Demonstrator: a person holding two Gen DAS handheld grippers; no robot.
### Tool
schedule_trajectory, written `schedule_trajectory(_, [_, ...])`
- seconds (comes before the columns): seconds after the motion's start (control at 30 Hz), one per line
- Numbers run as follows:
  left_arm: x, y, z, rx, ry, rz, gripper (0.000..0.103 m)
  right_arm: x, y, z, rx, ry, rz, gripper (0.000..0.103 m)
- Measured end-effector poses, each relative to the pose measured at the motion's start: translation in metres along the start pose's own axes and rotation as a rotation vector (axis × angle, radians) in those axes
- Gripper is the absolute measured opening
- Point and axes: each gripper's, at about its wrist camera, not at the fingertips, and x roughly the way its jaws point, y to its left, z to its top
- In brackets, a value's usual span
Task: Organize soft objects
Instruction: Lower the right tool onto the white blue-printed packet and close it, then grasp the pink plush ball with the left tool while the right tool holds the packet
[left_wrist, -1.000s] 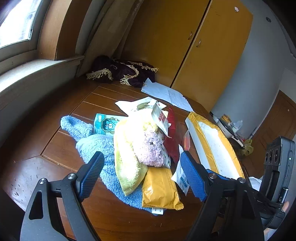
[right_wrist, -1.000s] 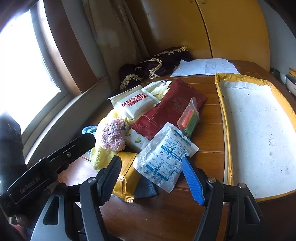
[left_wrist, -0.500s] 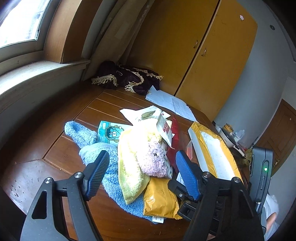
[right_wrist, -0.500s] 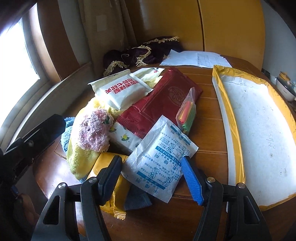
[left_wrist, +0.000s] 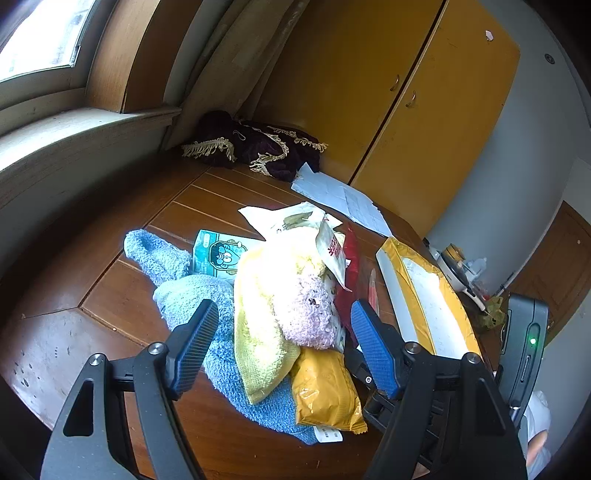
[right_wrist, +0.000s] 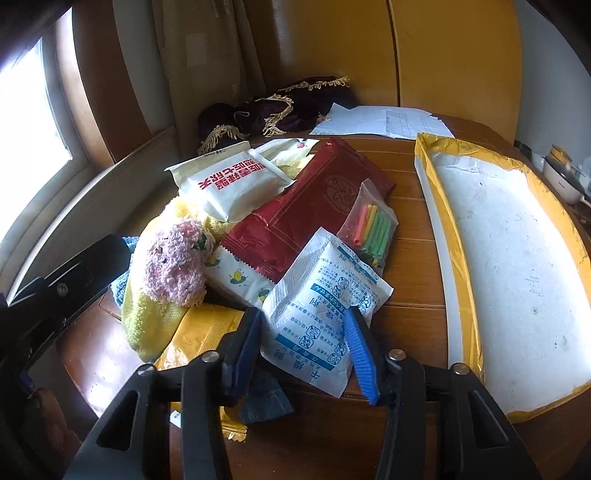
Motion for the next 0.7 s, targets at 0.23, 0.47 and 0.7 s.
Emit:
schedule_trajectory(0.23, [0.000,0.000,0.000,-0.001,-0.004,-0.003,0.074,-0.013,-0.007,-0.002,0.009,-0.047,0.022,0.031])
schedule_trajectory(0.47, [0.001,-0.003,0.002,0.007,-0.006,-0.008,0.074,-0.043,-0.021,-0.001,0.063,-0.186,0.084,0.030])
schedule_trajectory(0.7, [0.010,-0.020,0.004,0.101,0.009,0.013,0.065,-0.045,-0.024,-0.001,0.091,-0.206,0.091,0.030])
